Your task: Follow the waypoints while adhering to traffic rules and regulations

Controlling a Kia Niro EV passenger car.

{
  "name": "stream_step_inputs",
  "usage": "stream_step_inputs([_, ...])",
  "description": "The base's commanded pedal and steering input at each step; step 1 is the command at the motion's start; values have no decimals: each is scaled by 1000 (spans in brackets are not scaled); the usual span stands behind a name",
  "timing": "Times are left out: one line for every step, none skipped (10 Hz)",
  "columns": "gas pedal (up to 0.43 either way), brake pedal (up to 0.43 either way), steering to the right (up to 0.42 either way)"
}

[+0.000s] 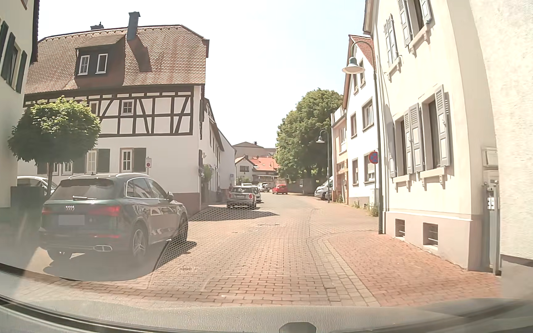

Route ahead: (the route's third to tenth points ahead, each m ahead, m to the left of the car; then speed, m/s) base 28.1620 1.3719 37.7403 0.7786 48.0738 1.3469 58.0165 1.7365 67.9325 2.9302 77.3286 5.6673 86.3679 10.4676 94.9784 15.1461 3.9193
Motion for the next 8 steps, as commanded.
stream_step_inputs([0, 0, 18])
stream_step_inputs([0, 0, 17])
stream_step_inputs([0, 0, 14])
stream_step_inputs([0, 0, 12])
stream_step_inputs([0, 12, 12])
stream_step_inputs([0, 18, 11])
stream_step_inputs([0, 37, 9])
stream_step_inputs([0, 55, 7])
